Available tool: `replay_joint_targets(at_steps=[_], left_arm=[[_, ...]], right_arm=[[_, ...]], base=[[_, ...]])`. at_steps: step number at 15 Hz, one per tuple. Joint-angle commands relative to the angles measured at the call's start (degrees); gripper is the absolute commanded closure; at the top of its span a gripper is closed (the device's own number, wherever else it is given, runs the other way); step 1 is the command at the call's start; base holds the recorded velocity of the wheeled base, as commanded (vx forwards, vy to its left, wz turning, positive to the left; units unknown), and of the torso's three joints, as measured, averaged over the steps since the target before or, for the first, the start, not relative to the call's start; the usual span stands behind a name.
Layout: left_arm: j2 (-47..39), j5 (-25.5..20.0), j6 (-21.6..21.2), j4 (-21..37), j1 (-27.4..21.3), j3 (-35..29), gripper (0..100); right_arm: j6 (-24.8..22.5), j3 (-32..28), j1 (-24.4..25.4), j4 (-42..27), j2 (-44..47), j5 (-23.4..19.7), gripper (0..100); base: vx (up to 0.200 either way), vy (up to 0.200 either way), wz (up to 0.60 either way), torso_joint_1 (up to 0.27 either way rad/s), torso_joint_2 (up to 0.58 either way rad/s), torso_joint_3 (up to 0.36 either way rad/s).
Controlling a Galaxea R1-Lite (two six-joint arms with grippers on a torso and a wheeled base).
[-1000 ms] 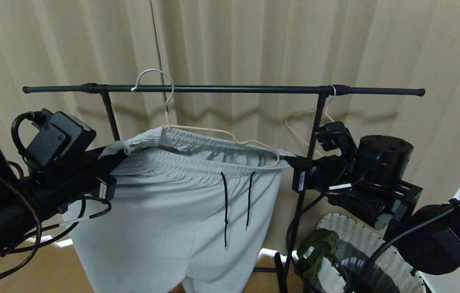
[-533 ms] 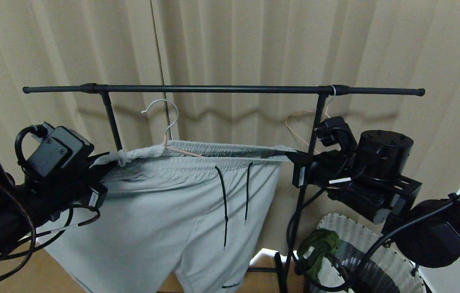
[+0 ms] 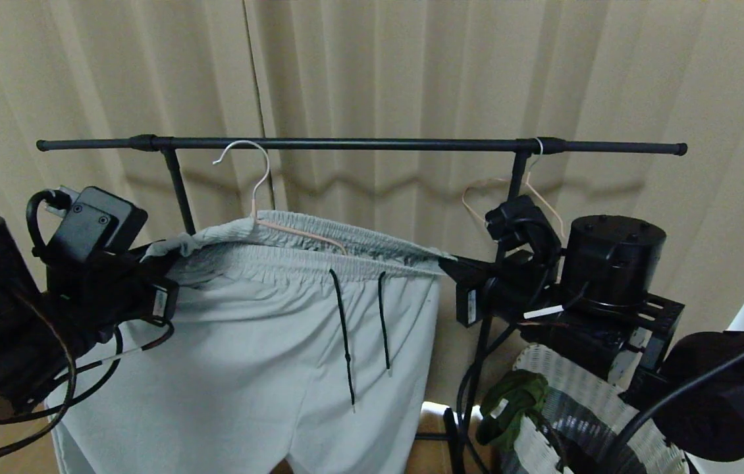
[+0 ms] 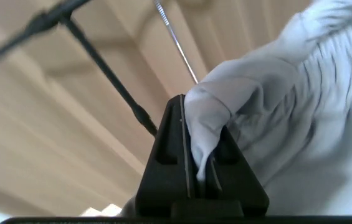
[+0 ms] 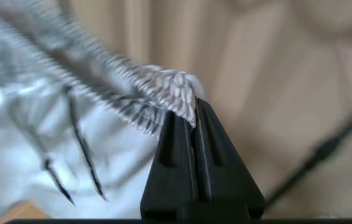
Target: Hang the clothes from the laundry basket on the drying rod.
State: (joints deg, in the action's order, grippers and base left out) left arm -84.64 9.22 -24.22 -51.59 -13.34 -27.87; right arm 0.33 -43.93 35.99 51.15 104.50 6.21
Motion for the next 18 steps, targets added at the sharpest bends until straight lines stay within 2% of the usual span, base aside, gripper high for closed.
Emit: replay_joint_targets(at_steps=[1, 6, 7, 9, 13, 16, 18], left_arm=[[-1.2, 3.1, 3.0, 0.0, -4.0, -1.0, 100], [-1.1, 3.6, 6.1, 0.0, -5.0, -1.4, 100], [-1.1, 3.6, 6.7, 0.0, -5.6, -1.4, 100], [-1.1, 3.5, 7.5, -0.2, -5.9, -1.3, 100], [-0.8, 3.0, 7.8, -0.2, -5.9, -0.5, 100], [1.3, 1.2, 7.5, -0.2, -7.3, 0.9, 100], [4.7, -1.2, 6.8, 0.0, -8.3, 3.5, 100]], right_arm=[[-0.4, -0.1, 5.0, -0.1, -0.4, -0.3, 100], [-4.1, 1.6, 9.4, -0.2, -0.3, -0.3, 100], [-4.2, 2.5, 9.7, -0.2, -0.4, -0.3, 0], [-4.2, 4.9, 11.2, 0.1, -0.9, -0.2, 0], [-4.9, 6.8, 11.2, 0.0, -5.0, -0.1, 0], [-11.3, 5.4, 8.2, 0.4, -6.3, -0.1, 0], [-15.1, 2.2, 6.6, 0.4, -6.0, -0.2, 0]], base=[[0.000, 0.000, 0.00, 0.000, 0.00, 0.000], [0.000, 0.000, 0.00, 0.000, 0.00, 0.000], [0.000, 0.000, 0.00, 0.000, 0.00, 0.000], [0.000, 0.000, 0.00, 0.000, 0.00, 0.000], [0.000, 0.000, 0.00, 0.000, 0.00, 0.000], [0.000, 0.000, 0.00, 0.000, 0.00, 0.000], [0.000, 0.000, 0.00, 0.000, 0.00, 0.000]])
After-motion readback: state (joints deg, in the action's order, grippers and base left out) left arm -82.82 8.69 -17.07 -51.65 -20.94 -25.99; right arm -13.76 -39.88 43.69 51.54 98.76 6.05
